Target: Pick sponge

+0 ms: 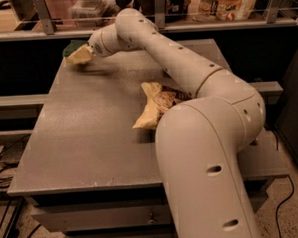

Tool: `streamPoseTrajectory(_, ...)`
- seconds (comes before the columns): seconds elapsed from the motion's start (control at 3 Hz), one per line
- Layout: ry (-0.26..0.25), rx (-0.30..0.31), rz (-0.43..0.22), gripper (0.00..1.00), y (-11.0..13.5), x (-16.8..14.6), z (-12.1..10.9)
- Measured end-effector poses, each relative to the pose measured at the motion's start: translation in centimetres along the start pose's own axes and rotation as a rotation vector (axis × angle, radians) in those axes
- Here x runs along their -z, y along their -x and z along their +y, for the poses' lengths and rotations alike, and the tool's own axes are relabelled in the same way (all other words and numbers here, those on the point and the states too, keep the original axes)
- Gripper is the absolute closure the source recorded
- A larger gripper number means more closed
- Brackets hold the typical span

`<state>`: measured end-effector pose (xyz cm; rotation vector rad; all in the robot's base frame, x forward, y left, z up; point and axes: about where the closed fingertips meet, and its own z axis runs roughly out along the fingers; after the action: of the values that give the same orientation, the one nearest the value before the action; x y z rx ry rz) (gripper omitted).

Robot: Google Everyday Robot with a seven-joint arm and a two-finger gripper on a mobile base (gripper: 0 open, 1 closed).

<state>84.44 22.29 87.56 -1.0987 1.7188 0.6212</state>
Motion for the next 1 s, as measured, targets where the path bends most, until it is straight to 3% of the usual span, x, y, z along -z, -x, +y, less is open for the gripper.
streamPoseTrajectory(0.33, -0.010, 0.056, -0.044, 1.00, 3.6, 4.3, 0.1)
streamPoseTrajectory(1.0, -0.036, 0.199, -0.110, 1.00, 11.9, 13.8, 0.3)
